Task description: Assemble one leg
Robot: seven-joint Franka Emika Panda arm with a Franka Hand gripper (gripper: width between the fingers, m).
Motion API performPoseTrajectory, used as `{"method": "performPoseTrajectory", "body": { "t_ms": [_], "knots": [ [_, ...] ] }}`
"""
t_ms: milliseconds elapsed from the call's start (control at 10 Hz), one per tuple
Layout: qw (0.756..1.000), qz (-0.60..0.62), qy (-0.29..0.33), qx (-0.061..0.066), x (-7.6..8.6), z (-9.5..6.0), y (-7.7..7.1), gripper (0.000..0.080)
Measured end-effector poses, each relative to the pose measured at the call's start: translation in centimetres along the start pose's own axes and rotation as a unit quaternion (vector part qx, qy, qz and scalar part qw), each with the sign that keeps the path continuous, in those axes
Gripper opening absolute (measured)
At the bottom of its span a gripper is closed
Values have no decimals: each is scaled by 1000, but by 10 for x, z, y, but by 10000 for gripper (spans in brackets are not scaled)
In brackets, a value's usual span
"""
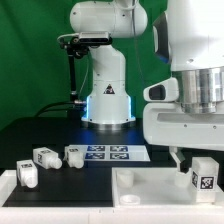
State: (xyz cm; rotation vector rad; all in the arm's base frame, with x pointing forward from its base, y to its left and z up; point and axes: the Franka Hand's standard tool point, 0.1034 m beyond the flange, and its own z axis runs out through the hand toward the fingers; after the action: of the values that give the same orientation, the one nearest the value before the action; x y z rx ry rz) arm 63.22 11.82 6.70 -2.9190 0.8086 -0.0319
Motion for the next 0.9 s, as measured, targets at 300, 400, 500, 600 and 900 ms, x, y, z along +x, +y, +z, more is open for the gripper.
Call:
{"method": "performPoseTrajectory", "body": {
  "t_ms": [300,400,500,600,900],
  "knots": [
    [996,-91,3,-3,2,-1,2,649],
    [982,-185,16,-17,8,-4,1,649],
    [975,-218,27,-18,11,-5,-1,649],
    [980,-198,26,-16,10,-4,-1,649],
    [988,-152,27,-14,10,-4,-1,393]
  ]
}}
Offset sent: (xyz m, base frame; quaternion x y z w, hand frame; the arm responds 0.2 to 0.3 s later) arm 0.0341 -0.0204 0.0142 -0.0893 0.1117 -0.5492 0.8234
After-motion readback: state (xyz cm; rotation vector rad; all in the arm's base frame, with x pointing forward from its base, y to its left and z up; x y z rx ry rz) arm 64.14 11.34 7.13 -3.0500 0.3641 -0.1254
